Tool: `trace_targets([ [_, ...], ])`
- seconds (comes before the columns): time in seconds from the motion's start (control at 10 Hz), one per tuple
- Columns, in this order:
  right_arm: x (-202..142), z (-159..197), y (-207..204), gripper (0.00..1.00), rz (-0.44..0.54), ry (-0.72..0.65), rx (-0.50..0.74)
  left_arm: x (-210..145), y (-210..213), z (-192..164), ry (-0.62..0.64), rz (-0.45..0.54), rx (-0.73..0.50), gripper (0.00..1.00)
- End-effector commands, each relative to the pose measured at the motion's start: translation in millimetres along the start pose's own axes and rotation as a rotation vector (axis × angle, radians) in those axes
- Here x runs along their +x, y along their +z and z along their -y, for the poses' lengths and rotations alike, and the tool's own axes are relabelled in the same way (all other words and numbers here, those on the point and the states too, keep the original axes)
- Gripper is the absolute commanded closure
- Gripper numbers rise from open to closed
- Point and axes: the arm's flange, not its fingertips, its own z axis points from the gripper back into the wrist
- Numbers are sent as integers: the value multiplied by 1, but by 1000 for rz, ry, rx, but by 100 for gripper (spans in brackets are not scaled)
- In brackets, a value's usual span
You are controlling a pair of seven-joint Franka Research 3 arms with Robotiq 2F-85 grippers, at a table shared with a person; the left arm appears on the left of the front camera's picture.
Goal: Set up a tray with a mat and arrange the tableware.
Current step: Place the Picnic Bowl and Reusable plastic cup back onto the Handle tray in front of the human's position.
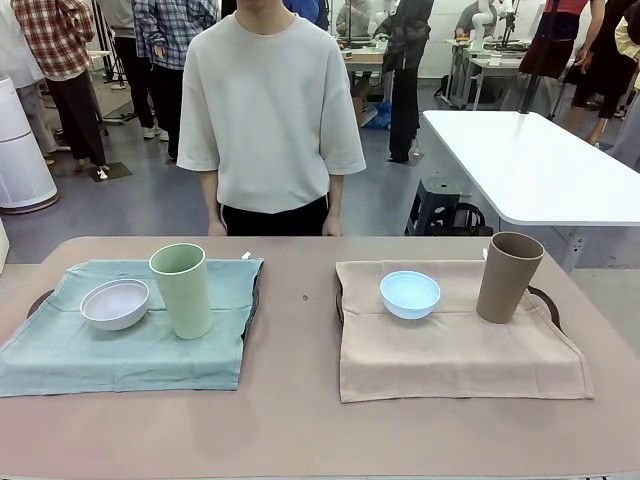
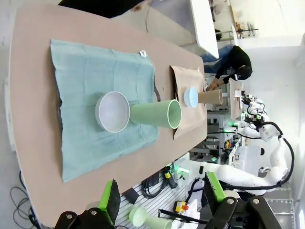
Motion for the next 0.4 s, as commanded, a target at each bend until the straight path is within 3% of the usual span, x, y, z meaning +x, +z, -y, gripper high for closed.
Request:
trace_targets([
  [0.0,1,0,2,0,-12,3,4,-2,2,0,-17,-5,-8,6],
  [0.3,1,0,2,0,-12,3,4,-2,2,0,-17,-5,-8,6],
])
